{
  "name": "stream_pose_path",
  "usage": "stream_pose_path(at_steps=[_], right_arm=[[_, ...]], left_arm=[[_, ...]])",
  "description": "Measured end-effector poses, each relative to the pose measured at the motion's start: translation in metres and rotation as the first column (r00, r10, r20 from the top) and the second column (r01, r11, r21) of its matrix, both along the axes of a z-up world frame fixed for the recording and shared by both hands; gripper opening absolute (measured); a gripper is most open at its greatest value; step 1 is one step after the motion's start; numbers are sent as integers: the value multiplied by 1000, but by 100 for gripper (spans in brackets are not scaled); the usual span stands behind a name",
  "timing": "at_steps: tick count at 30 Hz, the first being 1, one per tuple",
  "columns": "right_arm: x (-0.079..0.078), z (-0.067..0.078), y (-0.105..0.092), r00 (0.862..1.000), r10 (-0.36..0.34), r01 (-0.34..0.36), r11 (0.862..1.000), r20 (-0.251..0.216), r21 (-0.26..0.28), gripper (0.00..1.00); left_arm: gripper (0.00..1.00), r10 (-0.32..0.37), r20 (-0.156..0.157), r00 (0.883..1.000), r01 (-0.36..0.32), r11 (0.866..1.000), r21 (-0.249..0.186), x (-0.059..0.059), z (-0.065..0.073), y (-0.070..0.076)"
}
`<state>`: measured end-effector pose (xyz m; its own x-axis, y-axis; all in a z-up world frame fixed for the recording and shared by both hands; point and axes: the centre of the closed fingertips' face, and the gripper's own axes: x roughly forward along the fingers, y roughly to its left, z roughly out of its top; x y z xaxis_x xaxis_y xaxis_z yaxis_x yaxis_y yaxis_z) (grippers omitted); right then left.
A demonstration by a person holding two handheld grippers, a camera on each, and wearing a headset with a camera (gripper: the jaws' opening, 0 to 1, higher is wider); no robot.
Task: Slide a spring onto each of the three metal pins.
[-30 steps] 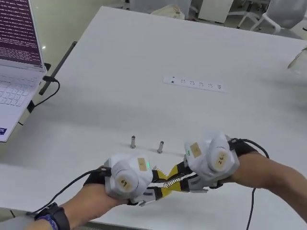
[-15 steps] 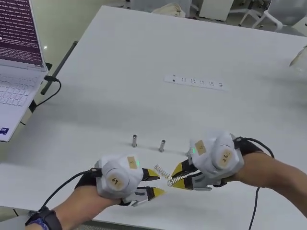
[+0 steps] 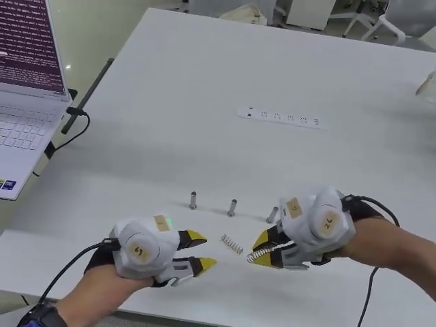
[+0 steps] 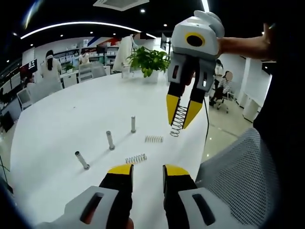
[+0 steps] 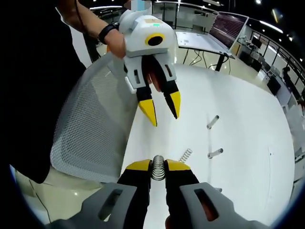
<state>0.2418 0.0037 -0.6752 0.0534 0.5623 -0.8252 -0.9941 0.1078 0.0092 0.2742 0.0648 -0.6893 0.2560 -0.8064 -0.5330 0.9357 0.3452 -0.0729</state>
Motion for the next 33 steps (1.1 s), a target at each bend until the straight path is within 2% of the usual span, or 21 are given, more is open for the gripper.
stream_pose_path(at_steps=[15, 20, 24, 33], right_arm=[[15, -2, 1, 1000, -7, 7, 1000, -8, -20, 8], [21, -4, 5, 1000, -3, 3, 1000, -13, -28, 8], [27, -5, 8, 1000, 7, -7, 999, -13, -39, 8], [42, -8, 17, 1000, 18, -18, 998, -6, -53, 8]], left_arm=[[25, 110, 10, 994, -109, 994, -18, 17, 7, 32], [27, 145, 10, 989, -145, 989, -20, 22, 8, 44], [29, 180, -4, 984, -180, 983, -27, 27, 7, 53], [35, 226, -7, 974, -226, 974, -27, 31, 6, 70]])
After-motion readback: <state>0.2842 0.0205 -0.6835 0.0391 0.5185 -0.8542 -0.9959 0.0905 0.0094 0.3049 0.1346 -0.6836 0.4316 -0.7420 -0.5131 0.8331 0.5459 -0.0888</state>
